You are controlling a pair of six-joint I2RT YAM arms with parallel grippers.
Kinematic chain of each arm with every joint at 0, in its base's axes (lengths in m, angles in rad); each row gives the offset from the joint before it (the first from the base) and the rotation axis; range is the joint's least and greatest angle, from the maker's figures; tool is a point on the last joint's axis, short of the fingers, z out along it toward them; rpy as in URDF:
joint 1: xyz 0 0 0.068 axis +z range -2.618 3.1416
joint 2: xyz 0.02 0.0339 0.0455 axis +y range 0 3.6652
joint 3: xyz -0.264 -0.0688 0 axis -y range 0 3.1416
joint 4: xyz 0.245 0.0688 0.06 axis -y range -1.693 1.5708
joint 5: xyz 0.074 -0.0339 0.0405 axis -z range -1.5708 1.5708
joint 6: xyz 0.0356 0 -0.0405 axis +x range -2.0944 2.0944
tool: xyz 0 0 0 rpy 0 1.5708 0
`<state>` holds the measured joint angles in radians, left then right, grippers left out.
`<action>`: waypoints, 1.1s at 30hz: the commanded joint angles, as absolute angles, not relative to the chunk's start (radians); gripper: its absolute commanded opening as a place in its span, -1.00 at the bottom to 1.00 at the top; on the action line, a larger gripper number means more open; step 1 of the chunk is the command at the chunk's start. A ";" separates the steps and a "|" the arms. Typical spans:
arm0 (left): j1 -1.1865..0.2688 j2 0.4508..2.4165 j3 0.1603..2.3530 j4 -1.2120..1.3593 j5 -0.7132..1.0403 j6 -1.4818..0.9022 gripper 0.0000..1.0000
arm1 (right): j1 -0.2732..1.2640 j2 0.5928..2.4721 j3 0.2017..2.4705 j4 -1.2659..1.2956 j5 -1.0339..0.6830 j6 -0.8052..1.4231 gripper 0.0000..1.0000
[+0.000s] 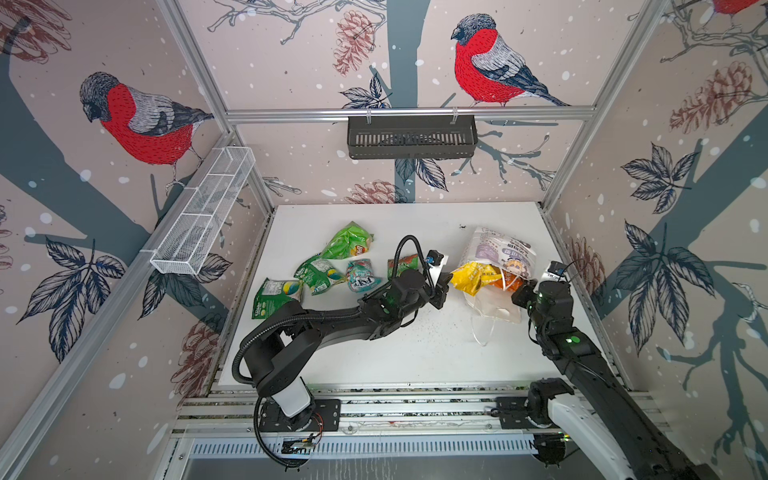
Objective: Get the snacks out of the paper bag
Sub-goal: 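Lift the yellow chip packet out of the bag with the left gripper, then carry the yellow packet over the other packets and open the left gripper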
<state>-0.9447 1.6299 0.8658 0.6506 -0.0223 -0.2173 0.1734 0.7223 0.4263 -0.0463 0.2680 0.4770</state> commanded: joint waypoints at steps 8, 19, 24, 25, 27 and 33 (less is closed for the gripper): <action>-0.943 1.544 0.802 0.754 -0.105 -0.220 -1.00 | 0.169 0.779 0.460 -0.028 0.280 0.503 -1.00; -0.942 1.450 0.772 0.722 -0.165 -0.250 -1.00 | 0.167 0.775 0.477 -0.023 0.230 0.533 -1.00; -0.924 1.405 0.691 0.817 -0.210 -0.279 -1.00 | 0.166 0.763 0.485 -0.025 0.199 0.558 -1.00; -0.918 1.397 0.690 0.803 -0.215 -0.284 -1.00 | 0.166 0.760 0.485 -0.021 0.193 0.560 -1.00; -0.909 1.383 0.692 0.777 -0.224 -0.290 -1.00 | 0.166 0.758 0.483 -0.020 0.190 0.563 -1.00; -0.882 1.335 0.668 0.747 -0.228 -0.295 -1.00 | 0.163 0.758 0.480 -0.017 0.185 0.571 -1.00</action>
<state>-0.8921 1.3540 0.6746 0.7193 -0.2096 -0.2844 0.1642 0.7597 0.4770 -0.0441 0.2008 0.5526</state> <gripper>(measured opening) 0.048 0.048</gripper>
